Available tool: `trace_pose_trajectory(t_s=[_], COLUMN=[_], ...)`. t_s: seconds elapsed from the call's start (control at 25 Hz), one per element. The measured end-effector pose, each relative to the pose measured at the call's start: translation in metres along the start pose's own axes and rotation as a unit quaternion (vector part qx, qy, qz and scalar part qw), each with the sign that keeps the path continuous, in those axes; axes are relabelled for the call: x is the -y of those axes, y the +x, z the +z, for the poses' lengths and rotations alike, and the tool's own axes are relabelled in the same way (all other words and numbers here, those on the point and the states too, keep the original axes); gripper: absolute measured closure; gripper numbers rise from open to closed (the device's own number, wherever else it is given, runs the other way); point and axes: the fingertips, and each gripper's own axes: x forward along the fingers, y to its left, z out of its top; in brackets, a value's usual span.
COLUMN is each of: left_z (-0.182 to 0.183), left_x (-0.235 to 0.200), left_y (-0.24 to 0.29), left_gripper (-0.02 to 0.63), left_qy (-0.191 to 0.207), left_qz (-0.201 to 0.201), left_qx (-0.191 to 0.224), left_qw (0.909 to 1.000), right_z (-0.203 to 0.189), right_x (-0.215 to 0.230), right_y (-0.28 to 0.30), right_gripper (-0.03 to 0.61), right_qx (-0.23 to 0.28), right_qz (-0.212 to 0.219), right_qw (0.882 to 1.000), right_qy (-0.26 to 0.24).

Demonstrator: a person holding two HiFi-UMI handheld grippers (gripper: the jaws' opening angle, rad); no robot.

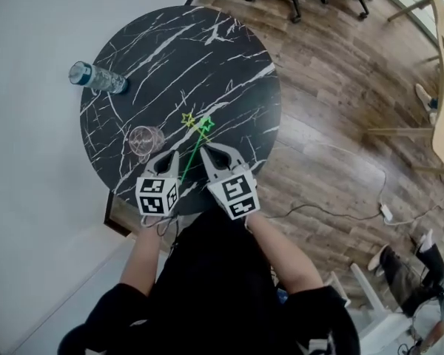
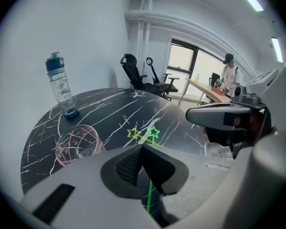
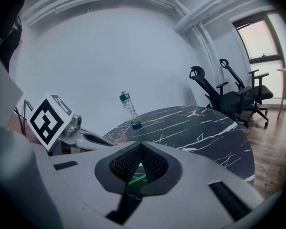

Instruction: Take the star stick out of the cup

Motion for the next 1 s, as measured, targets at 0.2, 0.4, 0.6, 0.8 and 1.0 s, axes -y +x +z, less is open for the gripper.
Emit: trace_pose_trajectory(t_s=[0.2, 0.4, 0.6, 0.8, 1.0], left_z=[0.002, 0.013, 0.027, 0.054, 0.077], left_x=[-0.012, -0.019, -0.021, -0.020, -0.015], left_y=[-0.042, -0.089, -0.136, -0.183, -0.230], left_gripper=[0.614, 0.614, 0.615, 0.614, 0.614], left_qy=[-0.024, -0.037, -0.043, -0.020, 0.001], left_qz=[0.013, 0.017, 0.015, 0.016, 0.017], left_qx=[0.050, 0.116, 0.176, 0.228, 0.281], left_qw=[0.9984, 0.9925, 0.9833, 0.9732, 0.9596], right_z=[0.024, 0.052, 0.087, 0.128, 0.159], right_x=[-0.030, -0.061, -0.092, -0.117, -0.141], right_y=[0.002, -0.009, -0.032, -0.069, -0.105], right_gripper=[0.583, 0.583, 0.583, 0.583, 0.583], right_qx=[0.026, 0.064, 0.105, 0.159, 0.199], right_qz=[-0.009, -0.022, -0.042, -0.062, -0.075], right_qw=[0.999, 0.996, 0.989, 0.979, 0.967], right_qy=[-0.028, -0.060, -0.093, -0.115, -0.142])
